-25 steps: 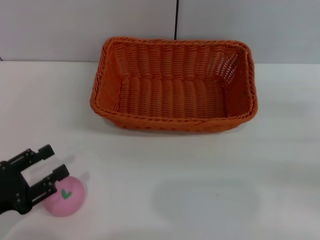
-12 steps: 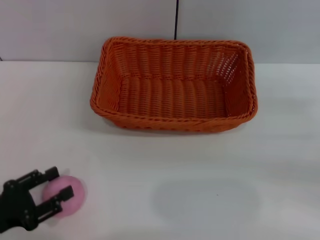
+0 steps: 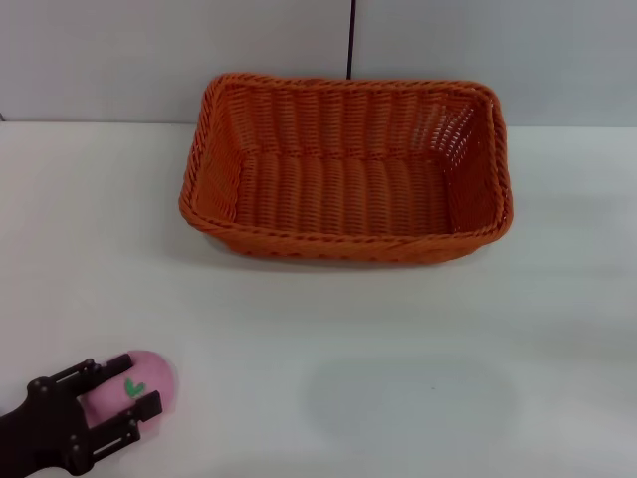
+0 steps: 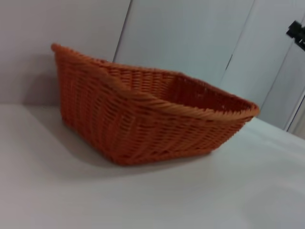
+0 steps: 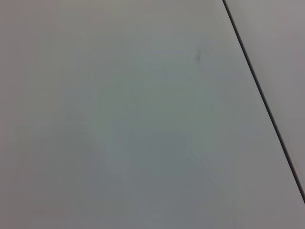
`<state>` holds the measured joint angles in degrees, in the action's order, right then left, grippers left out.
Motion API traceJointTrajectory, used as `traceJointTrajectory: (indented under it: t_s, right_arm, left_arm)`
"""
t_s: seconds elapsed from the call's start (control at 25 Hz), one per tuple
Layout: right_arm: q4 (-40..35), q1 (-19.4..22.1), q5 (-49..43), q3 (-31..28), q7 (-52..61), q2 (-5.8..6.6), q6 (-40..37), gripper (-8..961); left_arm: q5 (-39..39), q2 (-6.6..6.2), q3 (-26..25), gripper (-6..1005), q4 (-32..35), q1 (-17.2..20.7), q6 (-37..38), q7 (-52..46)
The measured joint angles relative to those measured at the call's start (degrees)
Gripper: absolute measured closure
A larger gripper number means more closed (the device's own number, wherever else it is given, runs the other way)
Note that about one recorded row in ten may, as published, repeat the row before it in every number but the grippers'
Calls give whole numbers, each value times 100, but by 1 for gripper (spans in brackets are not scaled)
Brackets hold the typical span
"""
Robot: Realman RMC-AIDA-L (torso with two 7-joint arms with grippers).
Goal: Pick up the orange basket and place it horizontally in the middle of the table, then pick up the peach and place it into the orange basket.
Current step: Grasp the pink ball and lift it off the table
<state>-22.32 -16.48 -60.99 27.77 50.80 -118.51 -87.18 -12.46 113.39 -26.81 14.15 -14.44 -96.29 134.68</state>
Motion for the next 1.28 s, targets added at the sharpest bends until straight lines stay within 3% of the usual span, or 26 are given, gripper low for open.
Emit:
traceJointTrajectory:
  t_s: [0.68, 0.8, 1.28]
  right_arm:
    - [150, 39, -1, -17, -35, 6, -20, 541]
    - [150, 36, -1, -18, -40, 7, -7, 541]
    - [150, 37, -1, -86, -55, 13, 5, 541]
  left_arm:
    - [-80, 18, 49, 523, 37, -72, 86, 65]
    - [-131, 50, 42, 667, 69, -106, 130, 72]
    - [-144, 102, 95, 768, 80, -222, 111, 269]
